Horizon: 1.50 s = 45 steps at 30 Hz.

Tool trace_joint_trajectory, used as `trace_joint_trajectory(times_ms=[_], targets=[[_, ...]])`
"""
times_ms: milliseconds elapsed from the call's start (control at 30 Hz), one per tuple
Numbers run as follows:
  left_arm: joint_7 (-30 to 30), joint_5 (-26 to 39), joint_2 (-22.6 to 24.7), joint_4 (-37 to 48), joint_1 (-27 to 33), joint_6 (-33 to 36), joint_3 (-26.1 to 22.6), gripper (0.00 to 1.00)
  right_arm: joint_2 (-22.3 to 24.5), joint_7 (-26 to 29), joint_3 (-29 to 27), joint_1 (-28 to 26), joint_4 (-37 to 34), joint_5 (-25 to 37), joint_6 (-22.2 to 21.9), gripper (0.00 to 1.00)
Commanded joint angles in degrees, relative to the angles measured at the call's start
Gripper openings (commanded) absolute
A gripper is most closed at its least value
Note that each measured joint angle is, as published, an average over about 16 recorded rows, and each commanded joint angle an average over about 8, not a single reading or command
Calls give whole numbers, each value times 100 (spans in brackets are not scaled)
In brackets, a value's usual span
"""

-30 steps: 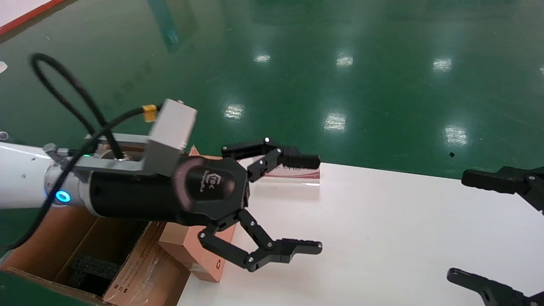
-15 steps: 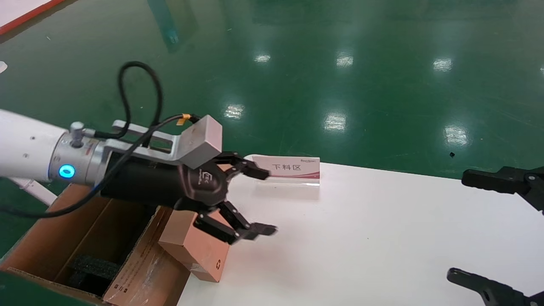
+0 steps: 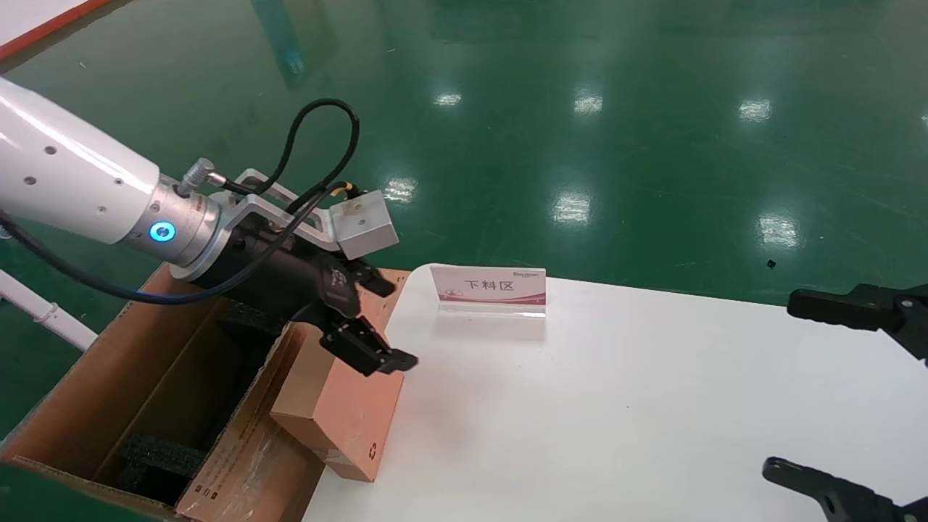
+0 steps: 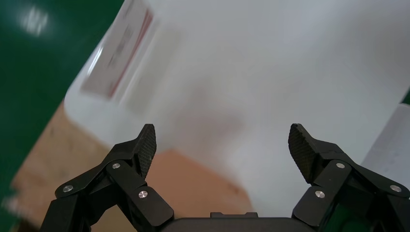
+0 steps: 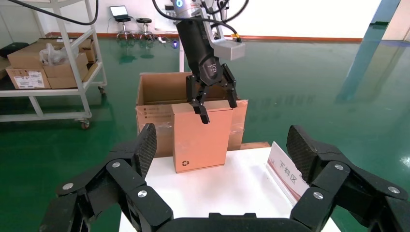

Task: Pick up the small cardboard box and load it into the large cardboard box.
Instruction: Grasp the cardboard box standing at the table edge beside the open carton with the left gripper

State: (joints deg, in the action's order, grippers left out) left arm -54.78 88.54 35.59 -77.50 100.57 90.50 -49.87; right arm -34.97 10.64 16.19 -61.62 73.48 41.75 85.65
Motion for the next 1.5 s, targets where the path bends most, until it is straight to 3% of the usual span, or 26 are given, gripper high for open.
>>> trace_joint_trajectory(times_ms=[33,333,933,1500], targets=[[-321,169,36,-1,240,-2,-352,100,0,0,1,0,0,-1,0,100],[-1156,364,157,-25,890,-49,-1295,100,2,-2,5,-1,0,-3,-2,100],[-2197,373,400,-38,1827,-80,-2910,100,5,-6,12,-3,0,-8,-5,100],[-2821,243,502,-43,2139,-203,-3912,100,8,-9,19,-4,0,-13,-8,100]])
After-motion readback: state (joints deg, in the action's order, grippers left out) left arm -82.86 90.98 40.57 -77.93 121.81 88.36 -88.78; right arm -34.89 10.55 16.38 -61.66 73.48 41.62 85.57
